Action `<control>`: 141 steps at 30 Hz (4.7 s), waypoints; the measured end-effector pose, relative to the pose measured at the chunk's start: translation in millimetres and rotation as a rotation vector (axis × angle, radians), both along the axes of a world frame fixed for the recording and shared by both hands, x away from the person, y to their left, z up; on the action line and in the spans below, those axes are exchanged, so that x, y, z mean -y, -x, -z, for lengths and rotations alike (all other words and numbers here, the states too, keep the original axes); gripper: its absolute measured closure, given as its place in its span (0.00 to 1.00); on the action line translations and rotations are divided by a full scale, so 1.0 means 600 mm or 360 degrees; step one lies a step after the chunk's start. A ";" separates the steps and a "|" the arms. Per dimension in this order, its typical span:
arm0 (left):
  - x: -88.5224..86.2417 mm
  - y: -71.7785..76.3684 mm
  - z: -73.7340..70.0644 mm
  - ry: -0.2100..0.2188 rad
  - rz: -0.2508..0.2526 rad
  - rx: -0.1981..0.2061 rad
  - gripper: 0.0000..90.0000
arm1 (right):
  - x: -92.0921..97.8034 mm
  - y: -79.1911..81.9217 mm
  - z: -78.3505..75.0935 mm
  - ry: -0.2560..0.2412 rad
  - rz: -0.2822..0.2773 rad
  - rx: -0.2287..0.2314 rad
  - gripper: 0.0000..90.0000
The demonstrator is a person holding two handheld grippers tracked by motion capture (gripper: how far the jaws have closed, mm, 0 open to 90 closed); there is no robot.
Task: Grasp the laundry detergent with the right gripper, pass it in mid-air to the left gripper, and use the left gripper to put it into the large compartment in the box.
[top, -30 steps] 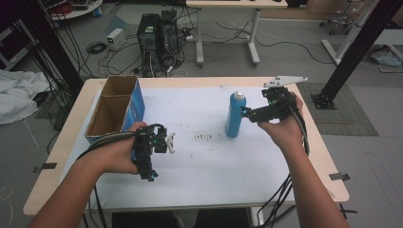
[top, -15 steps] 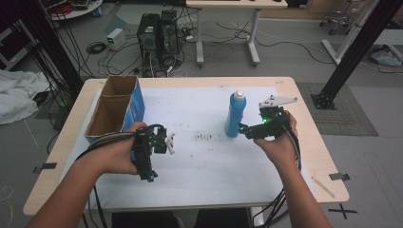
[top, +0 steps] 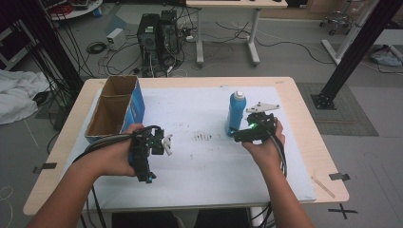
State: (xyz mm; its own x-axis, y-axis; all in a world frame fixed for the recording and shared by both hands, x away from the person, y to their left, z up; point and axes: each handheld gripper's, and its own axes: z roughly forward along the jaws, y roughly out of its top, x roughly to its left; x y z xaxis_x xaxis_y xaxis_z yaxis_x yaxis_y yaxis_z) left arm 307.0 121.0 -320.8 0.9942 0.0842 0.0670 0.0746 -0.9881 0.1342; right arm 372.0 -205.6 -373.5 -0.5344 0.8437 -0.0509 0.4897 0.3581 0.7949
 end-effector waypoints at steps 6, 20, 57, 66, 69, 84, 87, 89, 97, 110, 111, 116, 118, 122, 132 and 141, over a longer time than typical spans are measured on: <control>-0.002 0.001 -0.002 -0.0007 0.0001 0.0004 0.06 | -0.011 -0.013 0.024 -0.0050 0.0090 -0.0032 0.02; -0.013 -0.001 -0.001 -0.0005 -0.0004 0.0007 0.06 | -0.034 -0.038 0.057 -0.0101 0.0225 -0.0016 0.02; -0.031 0.001 0.000 -0.0004 -0.0024 0.0003 0.06 | -0.060 -0.059 0.077 -0.0147 0.0462 0.0173 0.18; -0.035 0.001 0.002 -0.0004 -0.0026 0.0003 0.06 | -0.063 -0.059 0.077 -0.0148 0.0499 0.0184 0.25; -0.036 0.001 0.002 -0.0002 -0.0025 0.0006 0.06 | -0.064 -0.059 0.078 -0.0149 0.0499 0.0183 0.26; -0.034 0.001 0.003 -0.0009 -0.0036 0.0003 0.06 | -0.066 -0.059 0.078 -0.0170 0.0546 0.0209 0.35; -0.035 0.001 0.002 -0.0003 -0.0036 0.0002 0.06 | -0.067 -0.060 0.079 -0.0166 0.0545 0.0213 0.36; -0.035 0.001 0.002 -0.0007 -0.0033 0.0003 0.06 | -0.067 -0.060 0.080 -0.0164 0.0544 0.0215 0.36; -0.035 0.001 0.004 -0.0007 -0.0036 0.0001 0.06 | -0.069 -0.059 0.081 -0.0154 0.0559 0.0214 0.38; -0.037 0.000 0.004 -0.0007 -0.0032 0.0005 0.06 | -0.069 -0.053 0.081 -0.0137 0.0601 0.0258 0.50; -0.037 0.000 0.004 -0.0006 -0.0034 0.0004 0.06 | -0.071 -0.053 0.081 -0.0138 0.0600 0.0267 0.51; -0.036 0.000 0.002 -0.0006 -0.0036 0.0010 0.06 | -0.073 -0.050 0.079 -0.0117 0.0580 0.0285 0.52; -0.036 0.000 0.000 -0.0009 -0.0033 0.0012 0.06 | -0.071 -0.047 0.077 -0.0113 0.0558 0.0283 0.52; -0.035 -0.001 -0.002 -0.0010 -0.0037 0.0016 0.06 | -0.061 -0.042 0.073 -0.0150 0.0500 0.0264 0.52; -0.021 -0.003 -0.006 -0.0008 -0.0014 0.0021 0.06 | -0.047 -0.024 0.055 -0.0234 0.0358 0.0278 0.52; -0.010 -0.009 -0.017 0.0000 0.0008 0.0020 0.06 | -0.050 0.018 0.014 -0.0364 0.0015 0.0295 0.52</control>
